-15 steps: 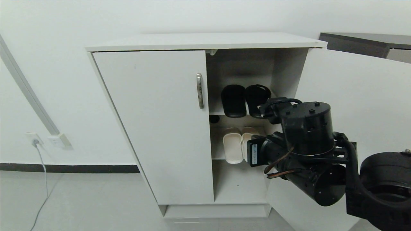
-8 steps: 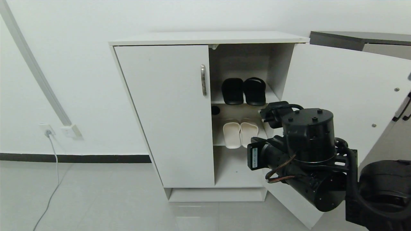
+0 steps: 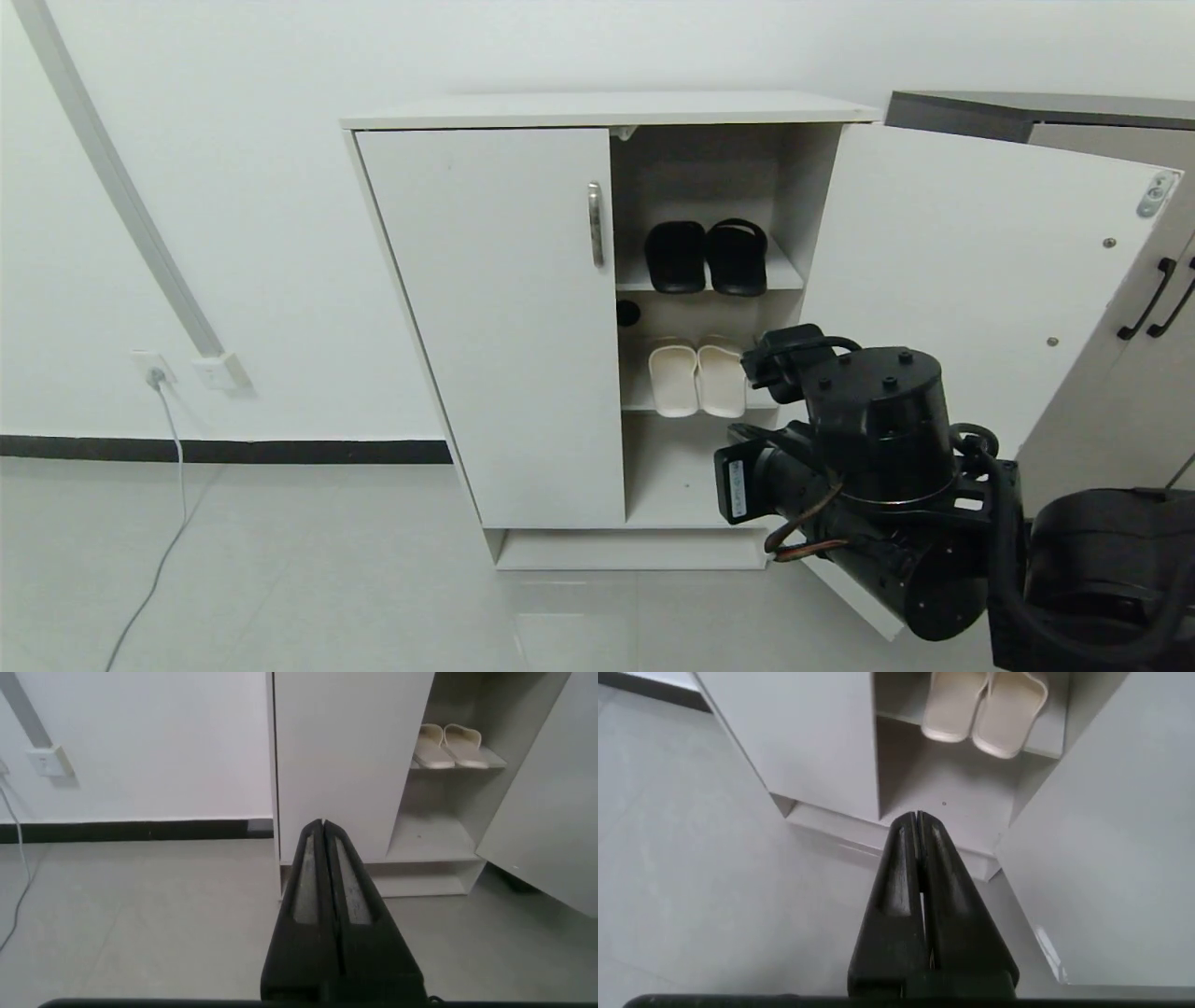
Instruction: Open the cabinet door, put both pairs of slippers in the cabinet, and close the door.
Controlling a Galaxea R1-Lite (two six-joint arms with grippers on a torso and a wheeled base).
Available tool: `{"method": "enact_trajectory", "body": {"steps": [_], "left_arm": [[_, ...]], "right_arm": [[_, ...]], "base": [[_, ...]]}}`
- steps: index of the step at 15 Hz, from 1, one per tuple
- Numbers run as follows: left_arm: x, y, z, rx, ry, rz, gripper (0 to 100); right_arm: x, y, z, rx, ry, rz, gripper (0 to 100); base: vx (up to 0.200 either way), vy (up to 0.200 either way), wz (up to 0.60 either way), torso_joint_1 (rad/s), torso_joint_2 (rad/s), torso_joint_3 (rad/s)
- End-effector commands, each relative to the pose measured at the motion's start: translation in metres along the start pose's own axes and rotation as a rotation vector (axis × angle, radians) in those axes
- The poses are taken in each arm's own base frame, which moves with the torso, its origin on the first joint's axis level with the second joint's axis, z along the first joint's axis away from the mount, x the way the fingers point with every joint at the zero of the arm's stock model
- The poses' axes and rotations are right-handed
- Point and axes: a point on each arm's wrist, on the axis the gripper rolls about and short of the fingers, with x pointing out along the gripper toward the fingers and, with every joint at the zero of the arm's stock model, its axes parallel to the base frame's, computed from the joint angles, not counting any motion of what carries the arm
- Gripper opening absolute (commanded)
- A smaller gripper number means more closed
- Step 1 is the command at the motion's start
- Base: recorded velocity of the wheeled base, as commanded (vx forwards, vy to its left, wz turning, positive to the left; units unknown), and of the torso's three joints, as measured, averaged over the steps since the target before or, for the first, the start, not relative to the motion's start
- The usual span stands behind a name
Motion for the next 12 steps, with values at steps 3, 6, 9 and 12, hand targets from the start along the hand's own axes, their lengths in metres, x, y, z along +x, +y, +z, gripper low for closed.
{"method": "enact_trajectory", "body": {"steps": [3,6,9,12], "left_arm": [[0.0001,0.0,0.0,-0.001,0.001,0.0,0],[0.0001,0.0,0.0,-0.001,0.001,0.0,0],[0.0001,0.0,0.0,-0.001,0.001,0.0,0],[-0.0001,0.0,0.0,0.001,-0.001,0.0,0]], "right_arm": [[0.0028,0.0005,-0.0045,-0.009,0.014,-0.004,0],[0.0049,0.0013,-0.007,-0.014,0.022,-0.005,0],[0.0052,0.0014,-0.0073,-0.016,0.022,-0.01,0],[0.0061,-0.0008,-0.0061,-0.012,0.02,-0.017,0]], "base": [[0.0,0.0,0.0,0.0,0.0,0.0],[0.0,0.0,0.0,0.0,0.0,0.0],[0.0,0.0,0.0,0.0,0.0,0.0],[0.0,0.0,0.0,0.0,0.0,0.0]]}}
